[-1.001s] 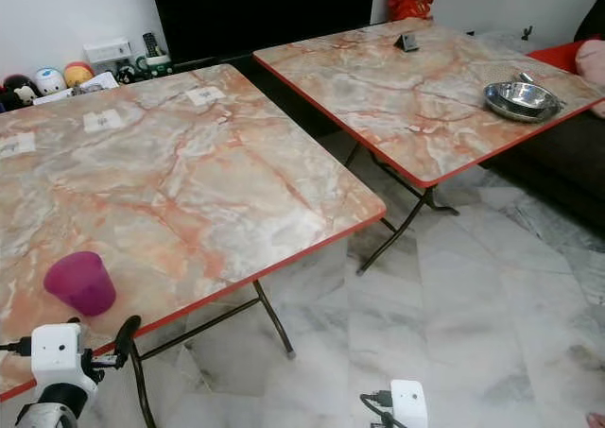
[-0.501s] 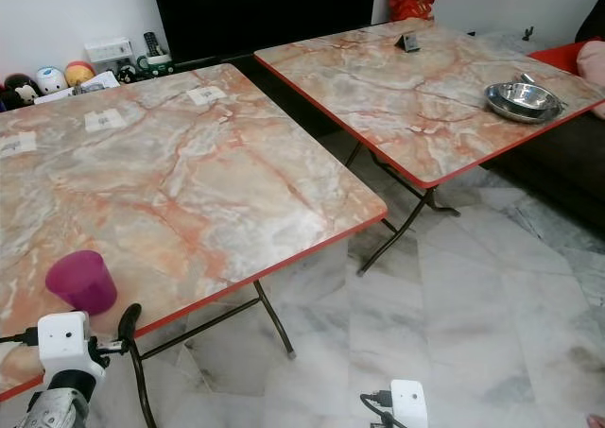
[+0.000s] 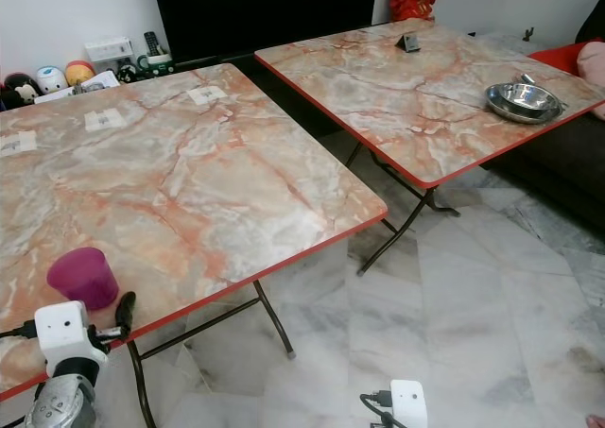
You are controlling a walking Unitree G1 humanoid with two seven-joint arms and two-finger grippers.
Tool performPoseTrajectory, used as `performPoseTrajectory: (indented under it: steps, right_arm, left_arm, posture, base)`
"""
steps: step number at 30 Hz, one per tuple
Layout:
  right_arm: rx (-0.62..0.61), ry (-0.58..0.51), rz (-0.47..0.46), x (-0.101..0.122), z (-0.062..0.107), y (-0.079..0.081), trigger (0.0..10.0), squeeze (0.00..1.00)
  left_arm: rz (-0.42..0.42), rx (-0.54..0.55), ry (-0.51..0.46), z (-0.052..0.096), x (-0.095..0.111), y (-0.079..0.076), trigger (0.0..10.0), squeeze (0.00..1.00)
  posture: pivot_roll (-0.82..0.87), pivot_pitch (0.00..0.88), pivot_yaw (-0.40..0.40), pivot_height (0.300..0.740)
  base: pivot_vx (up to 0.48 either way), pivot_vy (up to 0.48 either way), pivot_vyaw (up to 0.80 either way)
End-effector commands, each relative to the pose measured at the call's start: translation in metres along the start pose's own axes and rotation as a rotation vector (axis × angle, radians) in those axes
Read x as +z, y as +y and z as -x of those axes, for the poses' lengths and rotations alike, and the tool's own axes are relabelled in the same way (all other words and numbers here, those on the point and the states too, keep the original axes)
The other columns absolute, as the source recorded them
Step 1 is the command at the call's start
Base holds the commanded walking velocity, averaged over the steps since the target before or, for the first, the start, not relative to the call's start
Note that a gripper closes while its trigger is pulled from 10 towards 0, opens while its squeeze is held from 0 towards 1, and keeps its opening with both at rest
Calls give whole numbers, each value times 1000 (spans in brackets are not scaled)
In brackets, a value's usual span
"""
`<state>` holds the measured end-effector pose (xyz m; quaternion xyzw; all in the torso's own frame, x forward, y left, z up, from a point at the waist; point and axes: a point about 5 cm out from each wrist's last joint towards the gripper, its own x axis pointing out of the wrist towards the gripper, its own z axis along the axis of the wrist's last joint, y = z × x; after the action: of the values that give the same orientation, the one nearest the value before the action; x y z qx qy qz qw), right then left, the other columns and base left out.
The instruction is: Setting the table
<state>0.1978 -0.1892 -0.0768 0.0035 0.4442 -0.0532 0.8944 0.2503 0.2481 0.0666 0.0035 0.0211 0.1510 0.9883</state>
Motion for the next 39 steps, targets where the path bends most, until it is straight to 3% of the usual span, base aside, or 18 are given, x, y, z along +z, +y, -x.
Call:
performPoseTrajectory:
  steps: [1,16,38,39]
  right_arm:
    - [-2,15,4,-4,1,-1,10000,0]
    - [-3,14,5,-4,1,-1,10000,0]
    - [-6,14,8,-4,1,-3,10000,0]
    - [-6,14,9,-5,1,-3,10000,0]
  left_arm:
    - [12,28,-1,-1,-1,2,10000,0]
    - [38,21,-32,-14,2,-13,10000,0]
    - [42,67,-64,-26,3,-20,10000,0]
    - [44,73,-67,-27,3,-20,8784,0]
  posture:
    - [41,72,-27,740]
    - [30,74,-33,740]
    - [9,65,-37,740]
    - [8,63,-37,740]
  base:
    - [0,0,0]
    - [0,0,0]
    - [0,0,0]
    - [0,0,0]
